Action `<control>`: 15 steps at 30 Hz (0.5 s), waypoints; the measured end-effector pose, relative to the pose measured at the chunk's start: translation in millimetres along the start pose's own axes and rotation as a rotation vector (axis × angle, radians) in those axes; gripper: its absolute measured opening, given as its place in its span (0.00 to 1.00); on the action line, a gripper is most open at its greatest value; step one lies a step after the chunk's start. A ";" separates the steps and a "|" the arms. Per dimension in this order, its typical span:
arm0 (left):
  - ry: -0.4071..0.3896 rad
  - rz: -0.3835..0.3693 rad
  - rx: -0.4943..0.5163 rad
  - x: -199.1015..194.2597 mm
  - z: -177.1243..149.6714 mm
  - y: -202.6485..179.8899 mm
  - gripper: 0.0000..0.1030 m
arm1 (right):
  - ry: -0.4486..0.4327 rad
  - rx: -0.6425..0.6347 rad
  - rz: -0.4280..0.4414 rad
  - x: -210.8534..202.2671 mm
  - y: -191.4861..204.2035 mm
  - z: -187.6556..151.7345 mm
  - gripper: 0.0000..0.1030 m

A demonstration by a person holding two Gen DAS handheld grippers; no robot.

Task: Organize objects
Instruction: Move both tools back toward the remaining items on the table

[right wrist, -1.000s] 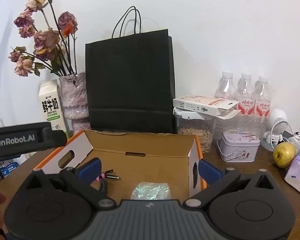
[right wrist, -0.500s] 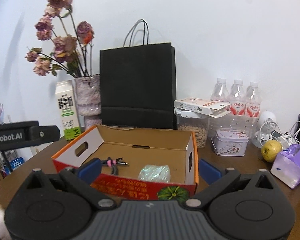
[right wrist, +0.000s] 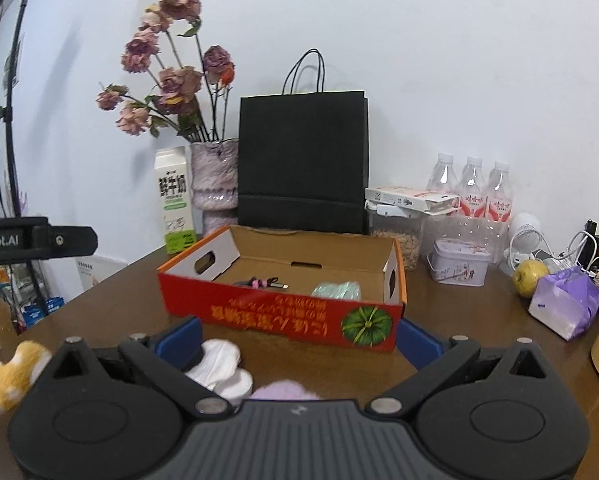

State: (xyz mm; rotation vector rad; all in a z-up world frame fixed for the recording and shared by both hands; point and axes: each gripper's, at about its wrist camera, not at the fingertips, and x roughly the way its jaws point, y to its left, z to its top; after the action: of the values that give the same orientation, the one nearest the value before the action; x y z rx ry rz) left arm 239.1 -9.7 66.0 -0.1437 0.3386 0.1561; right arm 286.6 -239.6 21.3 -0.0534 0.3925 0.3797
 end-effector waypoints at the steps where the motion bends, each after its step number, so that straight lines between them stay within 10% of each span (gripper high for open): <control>1: 0.005 -0.001 0.001 -2.3 -2.0 3.3 1.00 | 0.002 -0.002 0.004 -4.2 2.0 -3.0 1.00; 15: 0.110 0.003 0.057 -30.9 -48.5 52.1 1.00 | 0.100 -0.018 0.033 -43.1 22.8 -59.7 1.00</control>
State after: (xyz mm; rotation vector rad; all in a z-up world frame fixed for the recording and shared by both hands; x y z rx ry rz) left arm 185.7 29.2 25.3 -0.0953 0.4524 0.1419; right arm 219.7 -241.0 -16.8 -0.0837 0.4895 0.4140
